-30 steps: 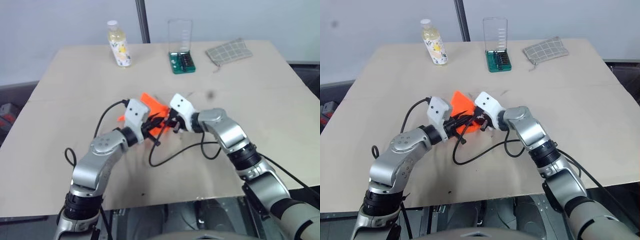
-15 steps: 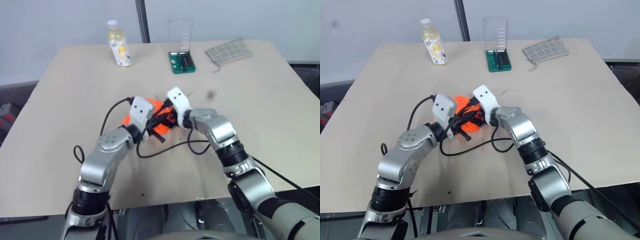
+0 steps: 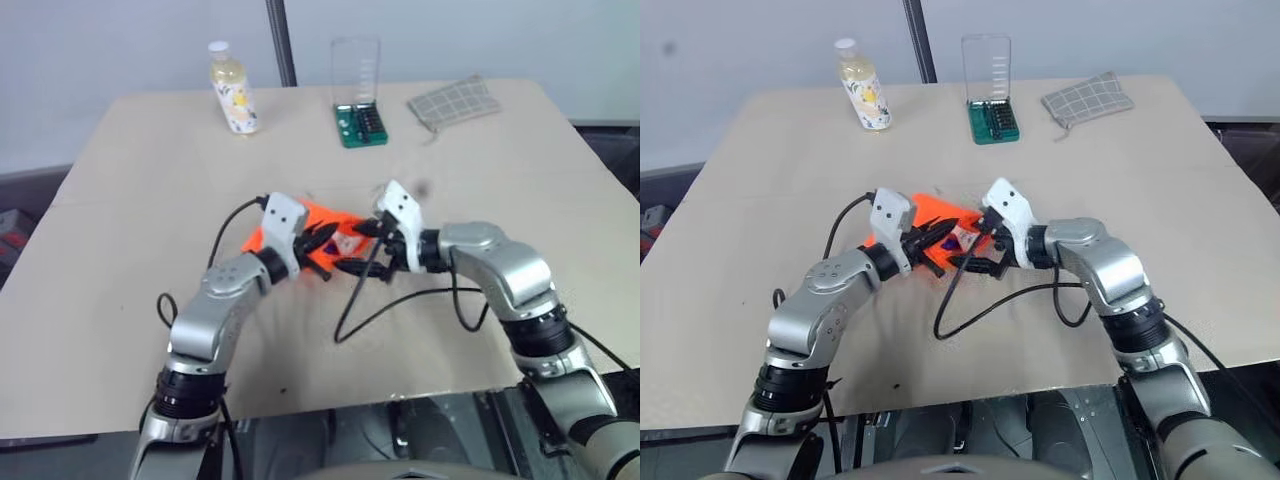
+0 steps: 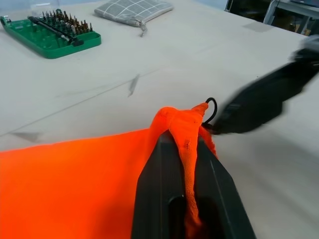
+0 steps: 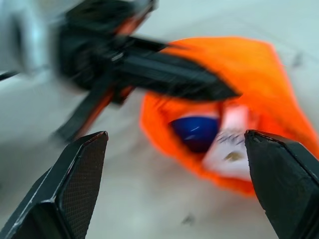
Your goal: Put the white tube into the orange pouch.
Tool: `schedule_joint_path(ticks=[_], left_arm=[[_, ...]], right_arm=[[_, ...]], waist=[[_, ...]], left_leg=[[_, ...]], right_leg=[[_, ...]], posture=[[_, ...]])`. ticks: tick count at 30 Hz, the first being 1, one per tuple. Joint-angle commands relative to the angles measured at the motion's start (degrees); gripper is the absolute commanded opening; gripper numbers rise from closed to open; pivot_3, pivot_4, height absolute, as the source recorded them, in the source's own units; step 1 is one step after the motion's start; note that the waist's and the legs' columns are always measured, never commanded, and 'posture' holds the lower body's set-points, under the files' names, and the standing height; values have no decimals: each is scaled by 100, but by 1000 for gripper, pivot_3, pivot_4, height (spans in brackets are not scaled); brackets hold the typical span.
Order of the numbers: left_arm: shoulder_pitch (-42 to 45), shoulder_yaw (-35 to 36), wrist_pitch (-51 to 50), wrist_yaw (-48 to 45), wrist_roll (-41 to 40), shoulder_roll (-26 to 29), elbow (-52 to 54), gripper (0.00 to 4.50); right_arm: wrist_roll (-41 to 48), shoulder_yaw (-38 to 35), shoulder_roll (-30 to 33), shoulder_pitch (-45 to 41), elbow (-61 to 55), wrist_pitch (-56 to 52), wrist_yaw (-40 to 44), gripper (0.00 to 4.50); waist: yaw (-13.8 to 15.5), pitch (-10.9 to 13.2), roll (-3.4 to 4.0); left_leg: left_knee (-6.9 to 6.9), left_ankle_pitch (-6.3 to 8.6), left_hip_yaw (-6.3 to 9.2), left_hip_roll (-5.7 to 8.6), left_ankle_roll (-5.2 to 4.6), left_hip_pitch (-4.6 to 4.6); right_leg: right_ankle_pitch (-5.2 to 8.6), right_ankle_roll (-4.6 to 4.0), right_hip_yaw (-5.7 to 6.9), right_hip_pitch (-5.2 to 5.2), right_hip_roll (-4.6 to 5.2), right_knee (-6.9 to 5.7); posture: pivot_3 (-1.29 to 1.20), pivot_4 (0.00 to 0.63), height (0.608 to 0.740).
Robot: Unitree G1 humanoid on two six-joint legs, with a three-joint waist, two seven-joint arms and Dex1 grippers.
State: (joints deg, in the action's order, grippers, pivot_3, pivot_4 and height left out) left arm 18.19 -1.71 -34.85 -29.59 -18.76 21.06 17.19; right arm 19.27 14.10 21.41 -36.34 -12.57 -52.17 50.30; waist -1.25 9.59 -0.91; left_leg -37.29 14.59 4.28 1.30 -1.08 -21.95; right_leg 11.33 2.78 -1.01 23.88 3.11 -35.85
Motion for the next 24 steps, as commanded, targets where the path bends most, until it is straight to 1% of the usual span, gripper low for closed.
schedule_joint_path(ticks=[1,4,7,9,11,13,19,21,24], left_arm=[[48,80,143,-27,-25,45,114,0],[43,92,148,-39,-29,72,115,0],[32,95,143,-55,-38,102,128,0],[30,91,142,-58,-41,116,129,0],[26,105,137,-54,-44,130,140,0],[20,126,136,-46,-51,149,154,0],[-29,214,130,-35,-59,217,192,0],[-45,255,121,-38,-64,248,202,0],[-47,282,126,-37,-67,284,192,0]], right_arm=[[-29,-98,451,23,-193,440,210,4427],[-503,-23,763,-16,317,1130,41,4427],[-701,-143,574,-202,1033,1398,-360,4427],[-845,-89,479,-263,1378,1700,-448,4427],[-1522,348,527,-326,1998,2660,-603,4427],[-1873,525,401,-417,2607,3348,-768,4427],[-2168,549,-110,-660,4020,4798,-846,4427],[-2095,422,-371,-749,4494,5275,-851,4427],[-2074,276,-599,-867,5071,5789,-845,4427]], waist=[[21,0,-1],[37,0,-2],[23,1,-3],[11,1,-3],[24,1,-3],[30,2,-3],[15,2,-3],[-1,2,-4],[-19,2,-3]], left_leg=[[-2,0,-2,1,0,0],[-4,0,-4,2,0,0],[-4,0,-4,1,0,1],[-2,0,-10,-2,1,4],[-2,-1,-6,-2,1,2],[-2,-1,-12,0,2,1],[-1,-11,-12,-1,18,2],[0,-13,-14,-2,23,7],[3,-8,-11,-4,13,9]], right_leg=[[0,1,-2,-1,1,1],[0,1,-3,-2,2,3],[0,1,-1,-2,1,2],[0,0,-6,0,-1,0],[0,0,-4,0,-2,0],[0,0,-6,0,1,1],[-1,0,-9,0,1,3],[-1,-1,-10,-1,-1,2],[-1,-1,-10,-1,-3,0]], posture=[[0,150,740],[0,150,740],[0,150,740],[0,150,740],[0,150,740],[0,150,740],[0,150,740],[0,150,740],[0,150,740]])
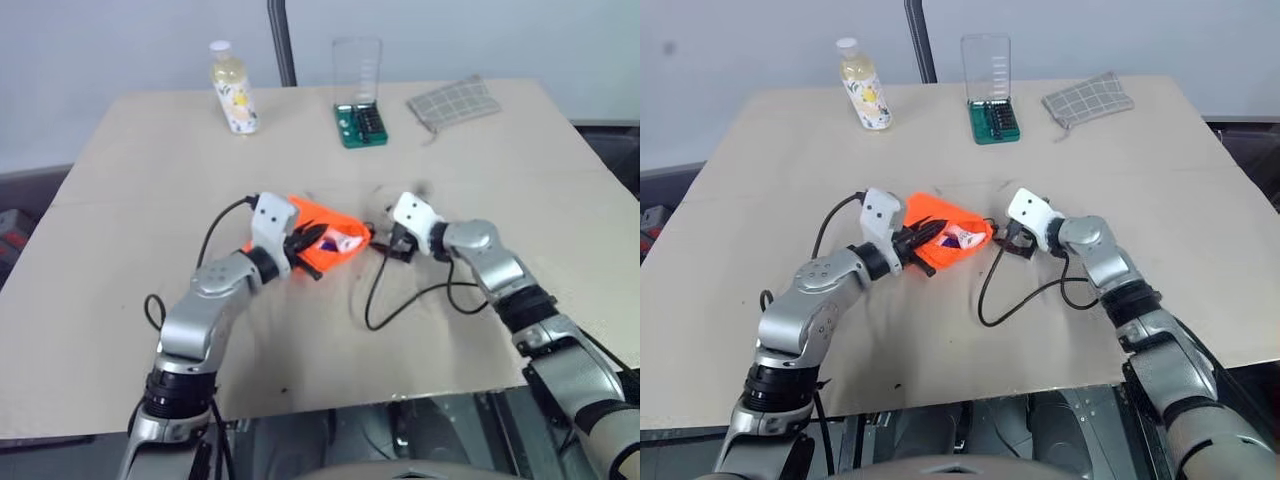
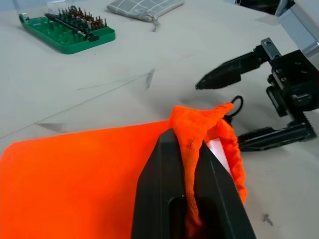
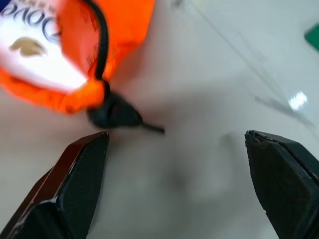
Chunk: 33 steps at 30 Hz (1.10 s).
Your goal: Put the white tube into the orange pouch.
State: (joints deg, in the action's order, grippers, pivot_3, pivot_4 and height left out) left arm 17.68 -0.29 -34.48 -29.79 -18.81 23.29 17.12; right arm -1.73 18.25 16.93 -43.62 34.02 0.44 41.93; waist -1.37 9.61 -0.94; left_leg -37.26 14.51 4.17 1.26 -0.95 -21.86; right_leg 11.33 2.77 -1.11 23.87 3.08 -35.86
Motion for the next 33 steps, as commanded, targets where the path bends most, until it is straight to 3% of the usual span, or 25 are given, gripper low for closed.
schedule_joint_path(ticks=[1,5,6,11,18,24,33], left_arm=[[-4,149,88,-11,-61,70,207,0],[-34,176,82,8,-71,98,244,0],[-54,182,86,12,-77,109,252,0],[-114,196,96,43,-90,132,282,0],[-173,251,95,82,-91,145,327,0],[-190,275,89,116,-97,157,345,0],[-225,181,175,40,-25,188,287,0]], right_arm=[[53,-206,-212,-155,591,673,12,4188],[258,-466,-390,-161,931,748,139,2936],[256,-488,-405,-160,945,763,160,2251],[271,-603,-387,-124,936,810,199,57],[400,-919,-365,-123,715,754,73,57],[1043,-1477,-340,80,-459,42,-11,57],[959,-1370,-185,474,-1329,-544,3,57]], waist=[[-18,0,0],[-40,0,0],[-42,0,1],[-61,1,2],[-68,1,2],[-66,4,7],[-63,4,7]], left_leg=[[0,0,0,0,0,0],[0,-1,2,1,2,0],[-1,-1,2,1,1,0],[0,0,4,2,0,-1],[0,0,5,2,0,-1],[0,2,6,2,-4,-4],[2,4,5,3,-7,-3]], right_leg=[[0,0,0,0,0,0],[0,0,-1,-1,1,0],[0,0,-2,-1,2,-1],[0,0,-2,0,2,-2],[-1,-1,-2,0,2,-2],[-1,-1,-2,2,3,-2],[-1,0,-1,2,4,-2]], posture=[[0,150,740],[0,150,740],[0,150,740],[0,150,740],[0,150,740],[0,150,740],[0,150,740]])
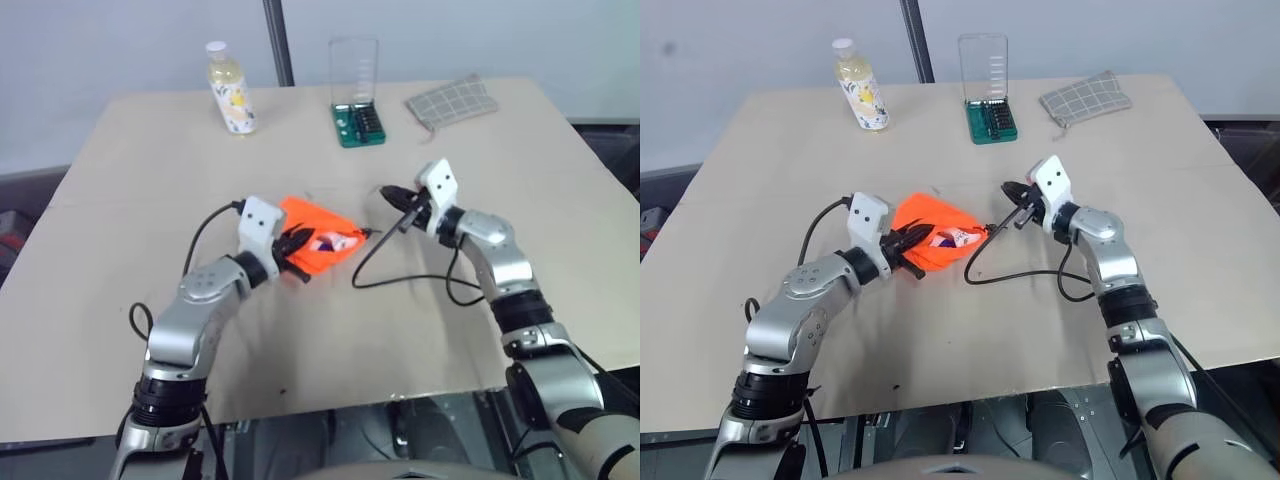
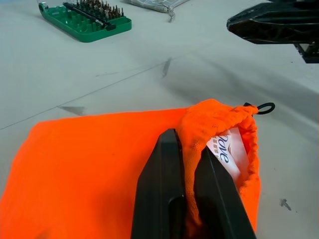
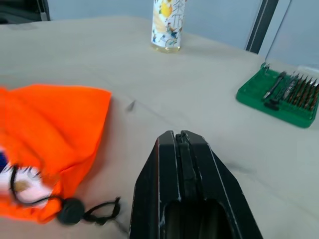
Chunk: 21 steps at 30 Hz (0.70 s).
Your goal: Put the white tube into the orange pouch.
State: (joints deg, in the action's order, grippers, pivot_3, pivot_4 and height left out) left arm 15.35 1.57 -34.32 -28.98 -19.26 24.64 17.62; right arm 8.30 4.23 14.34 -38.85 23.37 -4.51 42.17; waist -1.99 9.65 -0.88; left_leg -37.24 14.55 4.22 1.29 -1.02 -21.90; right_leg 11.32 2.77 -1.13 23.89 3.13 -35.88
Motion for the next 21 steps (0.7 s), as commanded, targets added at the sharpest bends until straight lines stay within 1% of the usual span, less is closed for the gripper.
schedule_joint_path(ticks=[1,3,5,6,7,8,10,13,17,19,21], left_arm=[[1,-8,159,-41,23,55,248,0],[-10,-14,164,-47,30,63,244,0],[-45,-23,156,-52,30,73,254,0],[-74,-34,149,-50,39,83,270,0],[-104,-46,152,-51,56,102,289,0],[-132,-51,153,-48,63,115,312,0],[-164,-32,155,-38,51,139,338,0],[-179,-9,152,-13,45,153,356,0],[-224,22,129,16,27,154,418,0],[-246,0,120,21,31,147,435,0],[-263,-22,112,21,32,148,449,0]], right_arm=[[-100,57,101,11,-242,-62,-39,57],[-185,106,169,-20,-87,-146,-5,57],[-369,224,264,-81,145,-55,15,589],[-581,353,348,-97,308,226,13,840],[-824,494,443,-111,486,511,-33,1262],[-1004,621,528,-109,620,741,-25,1776],[-1072,823,662,-39,669,930,347,2758],[-984,963,735,77,567,1043,818,2758],[-1073,1078,404,-17,993,1320,757,2758],[-988,995,79,-255,1493,1440,659,2758],[-1061,942,-100,-498,1997,1685,475,2758]], waist=[[-1,0,0],[-1,0,0],[-2,0,0],[-3,0,0],[-4,0,0],[-4,0,0],[-4,0,0],[-4,0,-1],[-20,-1,-2],[-39,-1,-3],[-57,-1,-2]], left_leg=[[0,0,-1,0,0,1],[0,0,-1,0,0,1],[0,0,-1,0,0,2],[0,0,-1,0,0,2],[0,0,-2,0,0,2],[0,0,-4,0,0,2],[0,0,-5,1,0,0],[0,0,-6,0,0,1],[0,0,-5,-1,0,4],[0,0,-6,-3,0,8],[0,0,-11,-6,0,16]], right_leg=[[0,0,-1,0,0,0],[0,0,-1,0,0,0],[0,0,0,0,-1,0],[0,0,0,0,-1,-1],[0,0,0,0,-1,-1],[0,0,-1,0,-1,0],[0,0,-2,0,0,2],[0,0,-3,0,0,3],[0,0,-3,-1,-1,1],[0,0,-5,-3,-2,0],[0,0,-10,-6,-7,-1]], posture=[[0,150,740],[0,150,740],[0,150,740],[0,150,740],[0,150,740],[0,150,740],[0,150,740],[0,150,740],[0,150,740],[0,150,740],[0,150,740]])
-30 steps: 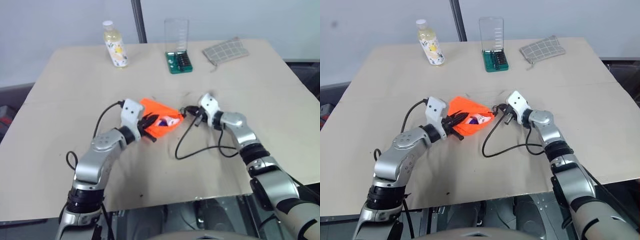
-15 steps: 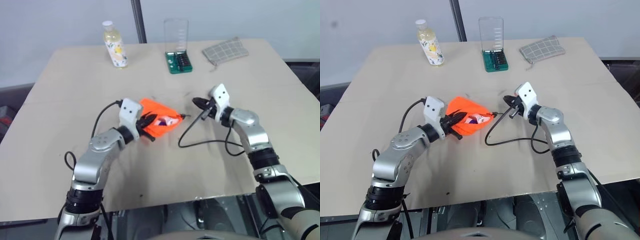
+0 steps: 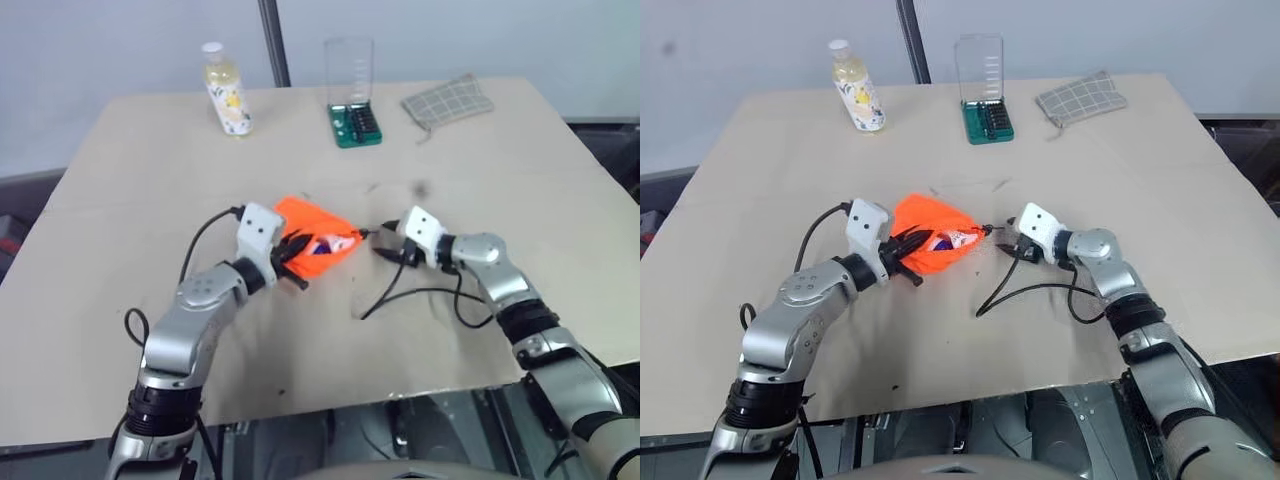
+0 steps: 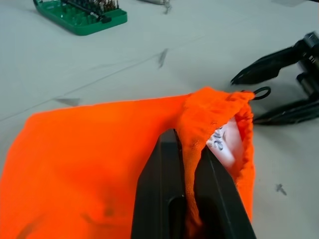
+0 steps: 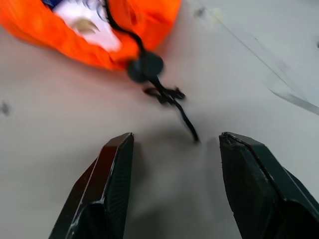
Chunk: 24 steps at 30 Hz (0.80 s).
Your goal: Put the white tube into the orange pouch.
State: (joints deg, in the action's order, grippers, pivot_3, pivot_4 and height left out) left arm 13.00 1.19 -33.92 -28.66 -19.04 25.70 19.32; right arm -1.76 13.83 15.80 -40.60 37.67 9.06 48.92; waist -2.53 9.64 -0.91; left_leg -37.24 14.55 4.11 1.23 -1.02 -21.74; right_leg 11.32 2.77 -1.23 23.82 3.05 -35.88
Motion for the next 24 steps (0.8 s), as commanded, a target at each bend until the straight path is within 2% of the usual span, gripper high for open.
schedule_joint_path(ticks=[1,7,11,14,18,24], left_arm=[[-25,11,71,-12,9,44,276,0],[-30,47,59,-42,-15,82,271,0],[-65,57,43,-28,-28,97,315,0],[-94,70,38,-27,-39,116,334,0],[-101,83,38,-31,-49,142,327,0],[-86,74,46,-34,-49,157,307,0]], right_arm=[[-101,-34,-281,-409,750,444,-258,2758],[-41,-247,-605,-850,1842,1058,-331,2758],[43,-376,-686,-939,2165,1430,-199,2758],[114,-476,-733,-939,2218,1574,-78,1907],[98,-512,-749,-919,2247,1645,-23,53],[66,-600,-689,-922,2237,1686,-198,53]], waist=[[-1,0,0],[19,0,0],[17,0,1],[16,1,2],[15,1,2],[16,1,2]], left_leg=[[1,0,-2,-2,0,2],[0,-3,5,2,4,-1],[1,-5,4,2,8,0],[5,-4,5,2,7,0],[5,-4,5,2,7,-1],[5,-4,5,2,7,-1]], right_leg=[[0,-1,-2,0,-3,-1],[-1,-2,1,-2,0,-1],[-1,-2,-1,-2,1,0],[-1,-2,-1,-1,1,0],[-1,-2,-1,0,1,-1],[-1,-2,-1,0,0,-1]], posture=[[0,150,740],[0,150,740],[0,150,740],[0,150,740],[0,150,740],[0,150,740]])
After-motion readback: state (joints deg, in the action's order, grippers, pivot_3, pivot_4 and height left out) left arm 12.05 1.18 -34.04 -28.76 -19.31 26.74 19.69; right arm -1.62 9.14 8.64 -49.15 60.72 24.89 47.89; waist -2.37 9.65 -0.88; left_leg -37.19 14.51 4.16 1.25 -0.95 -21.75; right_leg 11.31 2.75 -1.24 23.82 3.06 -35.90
